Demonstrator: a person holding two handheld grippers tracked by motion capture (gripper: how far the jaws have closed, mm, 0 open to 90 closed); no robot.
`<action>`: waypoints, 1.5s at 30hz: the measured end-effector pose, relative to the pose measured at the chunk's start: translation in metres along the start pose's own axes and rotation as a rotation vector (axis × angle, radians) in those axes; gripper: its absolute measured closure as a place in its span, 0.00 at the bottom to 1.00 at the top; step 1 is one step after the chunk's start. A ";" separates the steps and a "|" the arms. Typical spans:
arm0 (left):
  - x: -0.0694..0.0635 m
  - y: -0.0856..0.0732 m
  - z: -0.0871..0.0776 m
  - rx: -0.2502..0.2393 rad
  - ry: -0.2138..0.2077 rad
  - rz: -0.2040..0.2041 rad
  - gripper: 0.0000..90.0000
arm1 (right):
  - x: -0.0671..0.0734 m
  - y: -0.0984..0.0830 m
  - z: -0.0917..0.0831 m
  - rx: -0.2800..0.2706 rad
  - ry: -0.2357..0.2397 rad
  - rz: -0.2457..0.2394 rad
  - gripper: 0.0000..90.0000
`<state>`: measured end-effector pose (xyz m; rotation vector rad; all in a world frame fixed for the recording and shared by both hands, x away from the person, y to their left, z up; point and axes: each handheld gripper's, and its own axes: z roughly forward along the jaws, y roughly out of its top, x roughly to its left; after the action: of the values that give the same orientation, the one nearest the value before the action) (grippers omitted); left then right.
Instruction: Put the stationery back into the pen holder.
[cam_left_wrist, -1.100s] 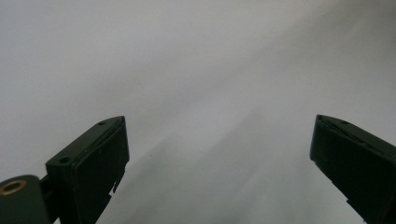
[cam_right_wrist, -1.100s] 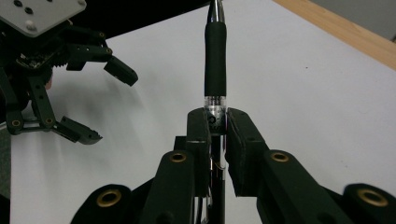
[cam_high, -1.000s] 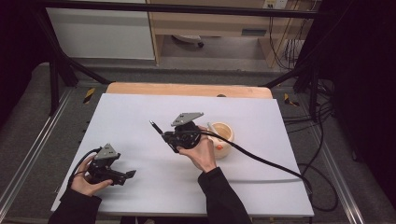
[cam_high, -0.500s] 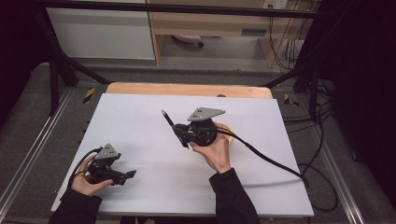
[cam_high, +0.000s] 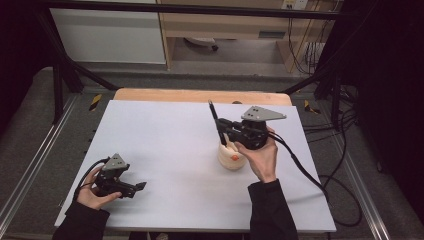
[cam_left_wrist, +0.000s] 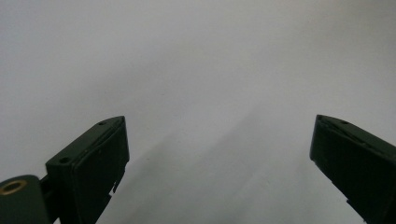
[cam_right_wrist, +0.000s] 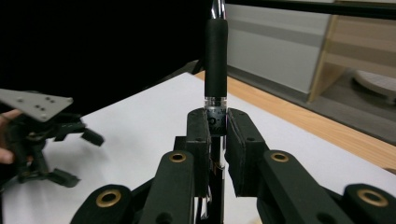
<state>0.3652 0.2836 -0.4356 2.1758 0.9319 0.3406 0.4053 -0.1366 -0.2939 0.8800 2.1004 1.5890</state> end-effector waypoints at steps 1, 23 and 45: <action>0.000 0.000 0.000 0.000 0.001 0.000 0.05 | -0.005 -0.003 -0.003 -0.001 -0.007 0.010 0.89; 0.000 -0.001 0.001 0.001 0.002 0.002 0.05 | -0.058 -0.079 0.008 -0.022 -0.109 0.112 0.89; 0.000 -0.001 0.001 0.003 0.002 0.001 0.05 | -0.060 -0.097 0.001 -0.045 -0.098 0.141 0.74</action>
<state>0.3650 0.2833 -0.4371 2.1788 0.9325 0.3420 0.4248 -0.1929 -0.3908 1.0887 1.9657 1.6203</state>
